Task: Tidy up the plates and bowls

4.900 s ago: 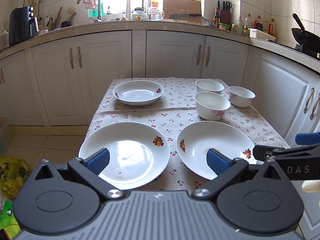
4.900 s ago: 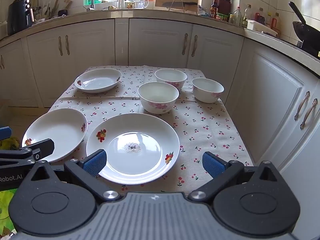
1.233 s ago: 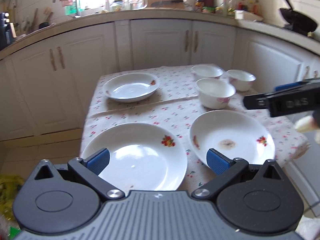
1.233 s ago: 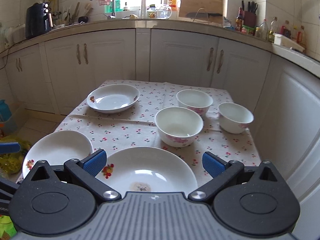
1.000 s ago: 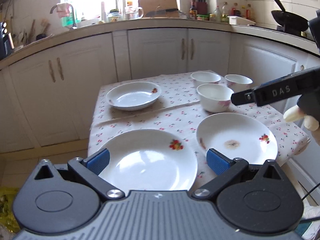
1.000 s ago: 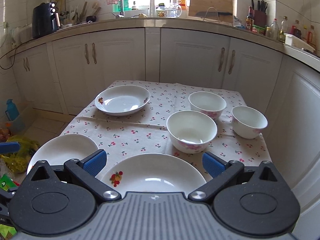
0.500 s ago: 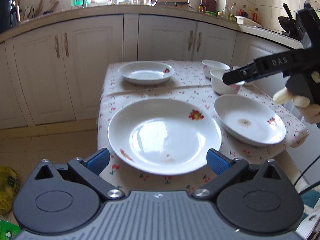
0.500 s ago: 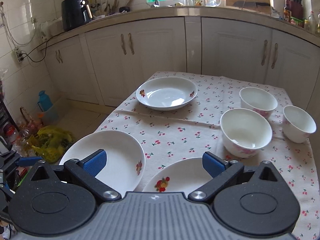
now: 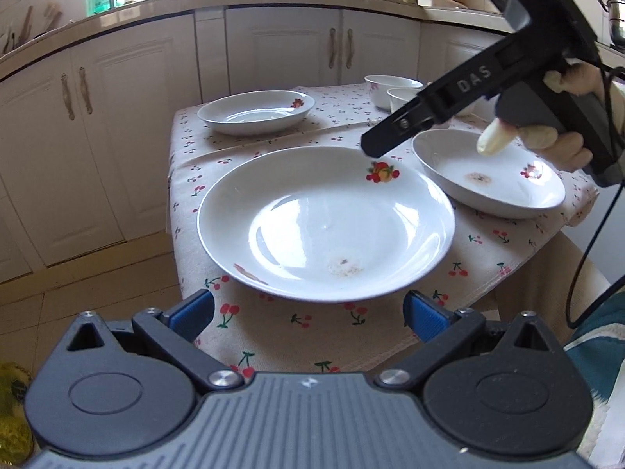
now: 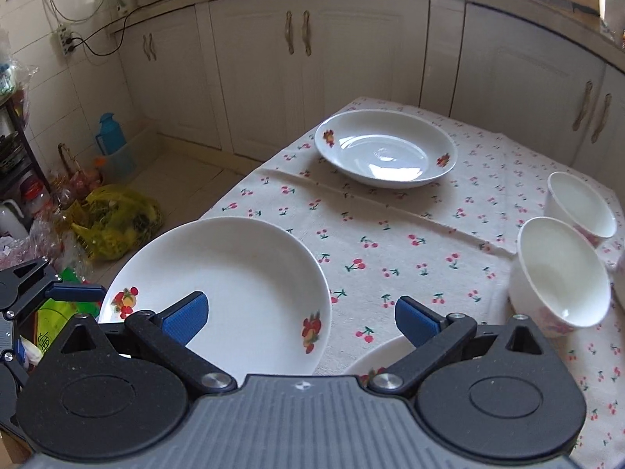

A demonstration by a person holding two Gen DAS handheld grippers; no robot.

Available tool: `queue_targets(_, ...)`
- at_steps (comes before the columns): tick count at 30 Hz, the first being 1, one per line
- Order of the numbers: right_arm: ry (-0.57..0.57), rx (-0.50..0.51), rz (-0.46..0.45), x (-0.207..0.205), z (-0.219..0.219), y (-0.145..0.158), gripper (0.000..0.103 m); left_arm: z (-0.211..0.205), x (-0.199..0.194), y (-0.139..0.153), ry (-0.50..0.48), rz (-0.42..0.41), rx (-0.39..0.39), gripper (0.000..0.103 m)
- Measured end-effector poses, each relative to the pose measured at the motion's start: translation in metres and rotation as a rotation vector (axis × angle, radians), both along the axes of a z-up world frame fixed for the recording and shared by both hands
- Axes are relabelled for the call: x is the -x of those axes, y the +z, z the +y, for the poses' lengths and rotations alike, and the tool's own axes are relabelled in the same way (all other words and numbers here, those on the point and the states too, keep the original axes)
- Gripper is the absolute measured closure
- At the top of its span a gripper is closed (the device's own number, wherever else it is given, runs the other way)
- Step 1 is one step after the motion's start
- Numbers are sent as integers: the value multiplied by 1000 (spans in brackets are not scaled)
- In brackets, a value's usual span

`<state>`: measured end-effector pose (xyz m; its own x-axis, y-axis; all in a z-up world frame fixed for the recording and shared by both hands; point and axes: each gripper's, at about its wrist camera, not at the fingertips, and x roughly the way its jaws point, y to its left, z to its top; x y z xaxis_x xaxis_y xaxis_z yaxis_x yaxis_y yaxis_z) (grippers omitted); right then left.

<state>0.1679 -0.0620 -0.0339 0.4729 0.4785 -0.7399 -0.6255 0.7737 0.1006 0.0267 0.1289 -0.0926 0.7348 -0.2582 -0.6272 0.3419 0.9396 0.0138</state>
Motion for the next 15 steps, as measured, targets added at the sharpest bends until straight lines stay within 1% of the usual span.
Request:
queue_targets(5, 24, 17, 38, -14, 9, -10, 0, 1, -5, -3, -38, -5, -11, 1)
queue_targets(7, 39, 12, 69, -20, 11, -12, 1, 2, -8, -3, -51, -1, -7, 1)
queue_targets(10, 51, 2, 108, -30, 13, -14, 6, 3, -10, -2, -67, -3, 3, 1)
queue_targets(15, 59, 2, 171, -43, 16, -20, 20, 3, -13, -3, -80, 0, 0, 1)
